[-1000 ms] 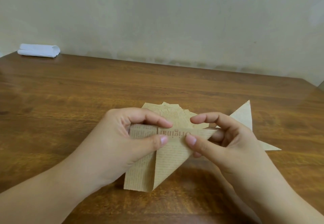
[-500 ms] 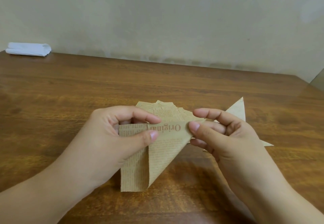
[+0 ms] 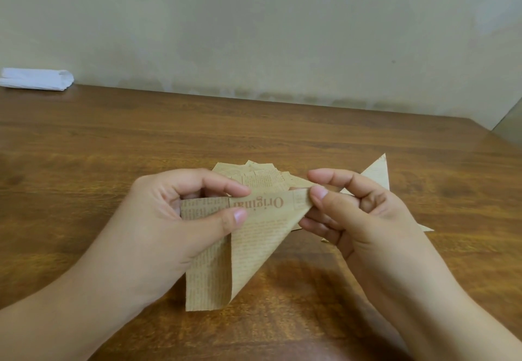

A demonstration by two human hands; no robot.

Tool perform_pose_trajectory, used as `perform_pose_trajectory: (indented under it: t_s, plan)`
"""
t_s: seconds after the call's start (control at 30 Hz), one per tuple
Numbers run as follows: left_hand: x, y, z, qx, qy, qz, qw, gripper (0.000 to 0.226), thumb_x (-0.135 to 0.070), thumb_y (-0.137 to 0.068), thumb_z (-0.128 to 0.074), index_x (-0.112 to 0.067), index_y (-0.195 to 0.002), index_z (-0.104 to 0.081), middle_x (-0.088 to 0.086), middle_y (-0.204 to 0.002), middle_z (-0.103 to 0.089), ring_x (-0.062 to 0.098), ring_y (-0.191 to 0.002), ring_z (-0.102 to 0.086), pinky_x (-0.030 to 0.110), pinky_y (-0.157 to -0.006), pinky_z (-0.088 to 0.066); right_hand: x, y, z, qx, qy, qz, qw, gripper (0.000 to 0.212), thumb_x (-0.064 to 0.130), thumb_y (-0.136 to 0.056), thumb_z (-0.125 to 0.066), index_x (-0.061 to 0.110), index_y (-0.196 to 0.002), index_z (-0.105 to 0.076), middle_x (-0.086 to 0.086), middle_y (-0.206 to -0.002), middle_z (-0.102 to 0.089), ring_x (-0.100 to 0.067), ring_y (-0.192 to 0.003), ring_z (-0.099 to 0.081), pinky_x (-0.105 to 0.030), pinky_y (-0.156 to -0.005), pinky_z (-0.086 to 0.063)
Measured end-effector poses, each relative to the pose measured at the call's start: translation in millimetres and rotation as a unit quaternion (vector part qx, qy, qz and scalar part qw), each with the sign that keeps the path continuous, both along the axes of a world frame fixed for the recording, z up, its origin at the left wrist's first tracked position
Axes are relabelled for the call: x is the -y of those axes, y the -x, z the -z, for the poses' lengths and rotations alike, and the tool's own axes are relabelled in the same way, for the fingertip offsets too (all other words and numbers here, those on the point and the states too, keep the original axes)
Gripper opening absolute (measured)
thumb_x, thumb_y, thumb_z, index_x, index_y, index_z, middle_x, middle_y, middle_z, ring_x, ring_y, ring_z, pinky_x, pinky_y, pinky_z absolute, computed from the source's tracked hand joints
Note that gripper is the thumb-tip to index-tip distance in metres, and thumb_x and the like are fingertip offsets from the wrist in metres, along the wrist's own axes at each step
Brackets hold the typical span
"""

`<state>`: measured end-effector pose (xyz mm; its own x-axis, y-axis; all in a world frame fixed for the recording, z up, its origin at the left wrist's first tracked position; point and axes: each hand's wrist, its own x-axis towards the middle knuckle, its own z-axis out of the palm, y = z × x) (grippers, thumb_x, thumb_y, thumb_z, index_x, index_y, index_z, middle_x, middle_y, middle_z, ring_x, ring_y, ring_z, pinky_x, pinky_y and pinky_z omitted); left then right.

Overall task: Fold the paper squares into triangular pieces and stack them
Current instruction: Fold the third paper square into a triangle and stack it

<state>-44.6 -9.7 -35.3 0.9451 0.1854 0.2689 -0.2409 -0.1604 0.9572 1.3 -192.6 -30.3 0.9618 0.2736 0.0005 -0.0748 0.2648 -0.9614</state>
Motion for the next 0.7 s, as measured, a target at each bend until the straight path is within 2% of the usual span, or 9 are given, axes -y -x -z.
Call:
perform_pose_trajectory:
  t_s: [0.07,0.17,0.27,0.33,0.43,0.53,0.63,0.7]
  plan:
    - [-0.1,-0.3,0.1,0.000,0.007,0.001,1.000,0.023,-0.022,-0.046,-0.074,-0.030,-0.067,-0.076,0.005,-0.079,-0.073,0.018,-0.078,-0.070,0.028,-0.072,-0.059,0.1,0.5,-0.9,0.002,-0.004,-0.004,1.000,0.016,0.005,-0.080,-0.061,0.011,-0.093,-0.068,-0.025,-0.077,-0.061,-0.016,-0.068,-0.069,-0.021,-0.060,-0.055]
    - [0.5,0.5,0.1,0.004,0.015,0.001,1.000,0.023,-0.024,-0.045,-0.074,-0.029,-0.067,-0.076,0.006,-0.077,-0.072,0.018,-0.075,-0.070,0.026,-0.072,-0.058,0.4,0.7,-1.5,0.014,0.007,-0.014,1.000,0.027,0.002,-0.090,-0.052,0.018,-0.105,-0.067,-0.015,-0.083,-0.074,-0.017,-0.079,-0.072,-0.022,-0.066,-0.057]
    - [1.1,2.1,-0.3,0.007,0.008,-0.002,1.000,0.022,-0.026,-0.046,-0.074,-0.031,-0.068,-0.076,0.004,-0.077,-0.072,0.015,-0.074,-0.070,0.028,-0.069,-0.059,-1.6,0.7,-3.0,0.010,-0.002,-0.012,1.000,0.033,0.000,-0.092,-0.047,0.023,-0.111,-0.062,-0.009,-0.077,-0.075,-0.012,-0.078,-0.072,-0.023,-0.070,-0.057]
    - [1.7,2.8,-0.7,0.009,0.000,-0.005,1.000,0.023,-0.028,-0.047,-0.074,-0.033,-0.069,-0.075,0.002,-0.079,-0.072,0.015,-0.077,-0.070,0.030,-0.068,-0.059,-1.7,-0.3,-3.1,0.004,-0.008,-0.008,1.000,0.032,0.006,-0.085,-0.057,0.022,-0.112,-0.062,-0.007,-0.076,-0.074,-0.014,-0.080,-0.072,-0.024,-0.072,-0.058]
    - [2.1,3.2,-0.8,0.016,-0.008,-0.010,1.000,0.022,-0.027,-0.049,-0.074,-0.034,-0.070,-0.075,-0.002,-0.079,-0.072,0.011,-0.077,-0.069,0.023,-0.064,-0.057,-0.2,-1.9,-0.4,-0.009,0.022,-0.022,0.999,0.037,0.022,-0.070,-0.077,0.013,-0.104,-0.067,-0.006,-0.078,-0.073,-0.012,-0.072,-0.070,-0.024,-0.069,-0.058]
    - [3.6,3.9,-0.8,0.027,-0.003,-0.016,1.000,0.022,-0.022,-0.051,-0.074,-0.035,-0.069,-0.075,-0.003,-0.076,-0.071,0.006,-0.072,-0.067,0.017,-0.059,-0.053,-1.1,0.0,3.5,0.005,0.066,-0.053,0.996,0.031,0.023,-0.069,-0.081,0.003,-0.086,-0.065,-0.007,-0.076,-0.073,-0.009,-0.064,-0.067,-0.020,-0.063,-0.055]
    - [4.7,4.0,-0.3,0.037,0.007,-0.016,0.999,0.023,-0.020,-0.051,-0.074,-0.035,-0.068,-0.074,-0.005,-0.069,-0.068,0.000,-0.064,-0.063,0.015,-0.056,-0.051,-1.9,2.5,3.2,0.039,0.064,-0.048,0.996,0.031,0.025,-0.065,-0.070,0.002,-0.083,-0.060,-0.003,-0.068,-0.070,-0.006,-0.059,-0.066,-0.016,-0.057,-0.052]
    - [4.5,3.5,0.6,0.041,0.013,-0.016,0.999,0.021,-0.021,-0.050,-0.074,-0.034,-0.067,-0.075,-0.006,-0.070,-0.068,0.001,-0.065,-0.063,0.017,-0.058,-0.054,-1.5,2.8,2.9,0.052,0.058,-0.041,0.996,0.029,0.024,-0.065,-0.068,0.002,-0.082,-0.061,-0.004,-0.068,-0.070,-0.006,-0.060,-0.066,-0.015,-0.057,-0.052]
